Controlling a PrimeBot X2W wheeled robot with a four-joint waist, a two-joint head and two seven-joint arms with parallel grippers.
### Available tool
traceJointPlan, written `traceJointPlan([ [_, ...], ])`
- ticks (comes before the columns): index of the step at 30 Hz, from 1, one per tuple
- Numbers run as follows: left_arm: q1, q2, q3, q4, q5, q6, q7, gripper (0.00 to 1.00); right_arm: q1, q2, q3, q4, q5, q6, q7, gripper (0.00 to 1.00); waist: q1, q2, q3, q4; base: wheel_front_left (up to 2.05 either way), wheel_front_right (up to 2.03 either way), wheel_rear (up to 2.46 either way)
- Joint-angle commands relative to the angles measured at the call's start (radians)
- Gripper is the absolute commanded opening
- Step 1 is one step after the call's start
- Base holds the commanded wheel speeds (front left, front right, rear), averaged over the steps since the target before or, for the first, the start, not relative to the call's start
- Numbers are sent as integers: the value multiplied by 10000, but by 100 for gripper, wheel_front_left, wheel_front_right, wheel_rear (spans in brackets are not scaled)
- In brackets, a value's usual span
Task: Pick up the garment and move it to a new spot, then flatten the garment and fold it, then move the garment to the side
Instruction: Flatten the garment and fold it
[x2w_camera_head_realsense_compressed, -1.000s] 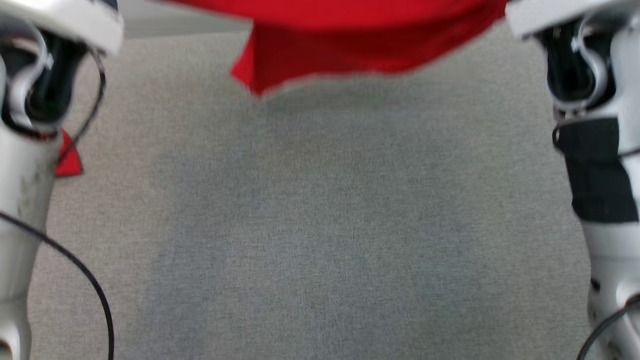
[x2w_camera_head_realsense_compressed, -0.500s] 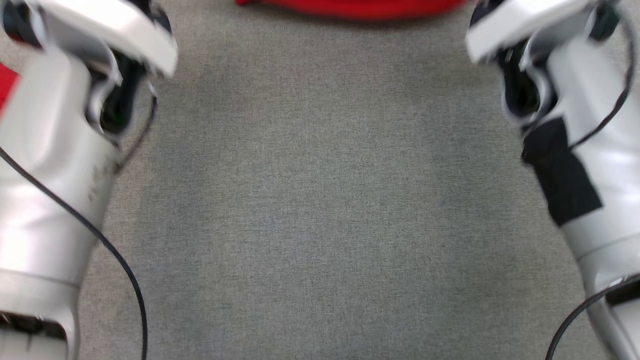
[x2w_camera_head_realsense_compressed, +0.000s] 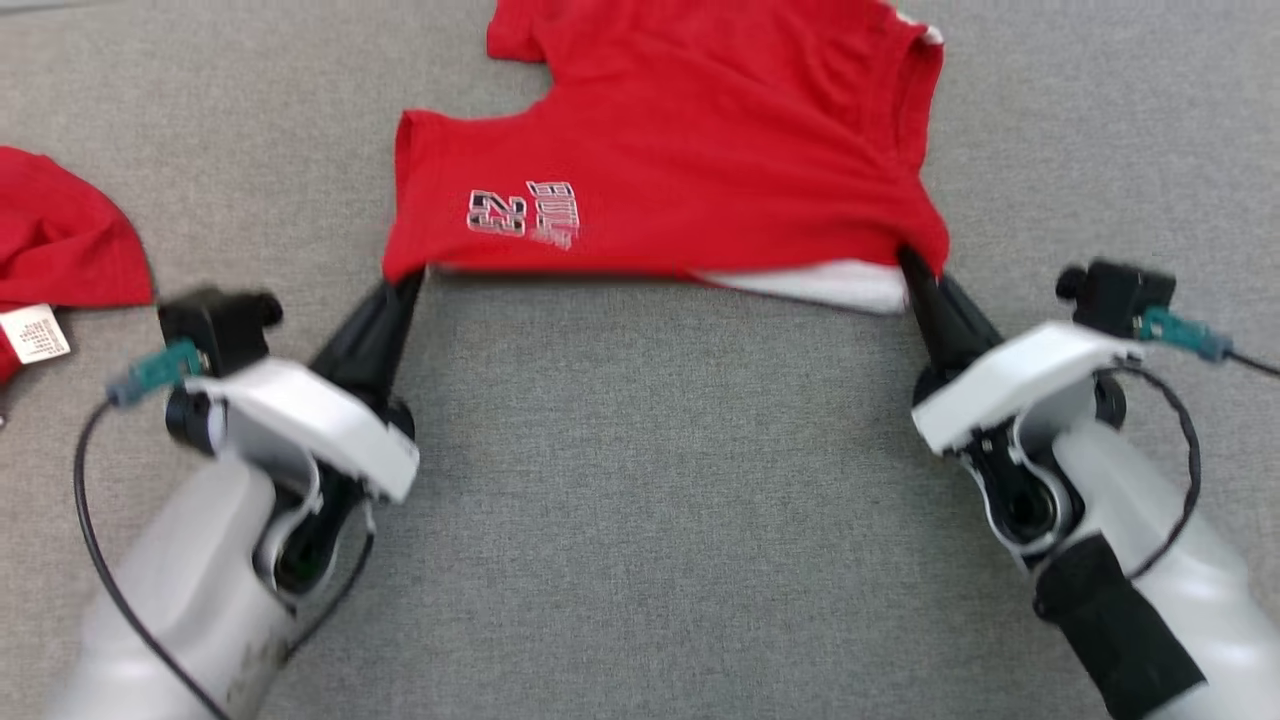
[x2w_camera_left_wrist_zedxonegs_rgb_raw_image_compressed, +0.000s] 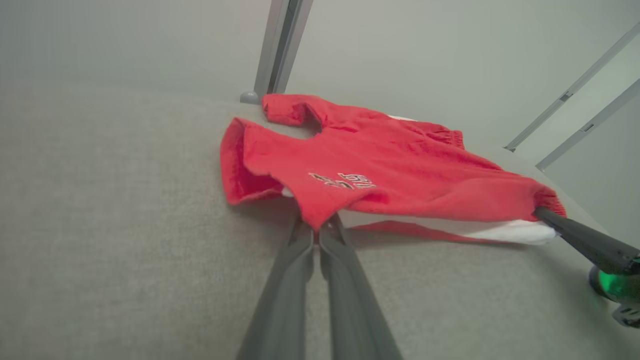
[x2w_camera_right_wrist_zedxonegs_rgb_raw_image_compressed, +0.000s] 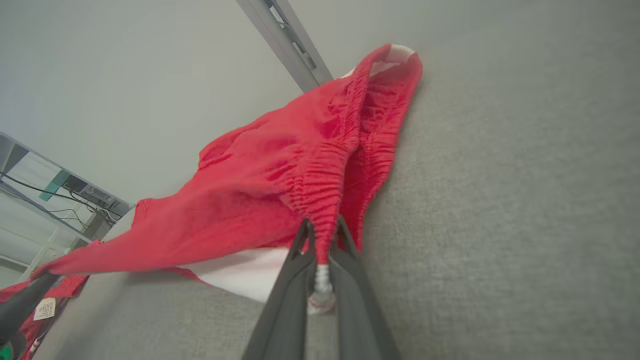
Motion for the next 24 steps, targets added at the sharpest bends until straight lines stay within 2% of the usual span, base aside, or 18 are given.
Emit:
traceJointPlan([
  [1, 509, 179, 8, -344, -94, 187, -26, 0, 576, -172, 33, -242, 236, -3, 30, 0, -1, 0, -224, -26, 0, 0, 0],
  [4, 1165, 313, -33, -846, -174, 411, 45, 0, 1201, -325, 78, -503, 370, -3, 89, 0, -1, 0, -416, -53, 0, 0, 0],
  [15, 4472, 1236, -293, -3534, -557, 2009, 895, 0, 3818, -727, -405, -1434, 534, -5, 542, 0, -1, 0, -1667, -42, 0, 0, 0],
  [21, 5987, 1740, -396, -4919, -949, 2862, 1537, 0, 5242, -826, -1011, -2047, 248, -5, 1115, 0, -1, 0, -2152, 130, 0, 0, 0],
  [24, 6562, 1987, -394, -5429, -1149, 3123, 1742, 0, 6034, -780, -1458, -2423, 22, -8, 1453, 0, -1, 0, -2293, 240, 0, 0, 0],
])
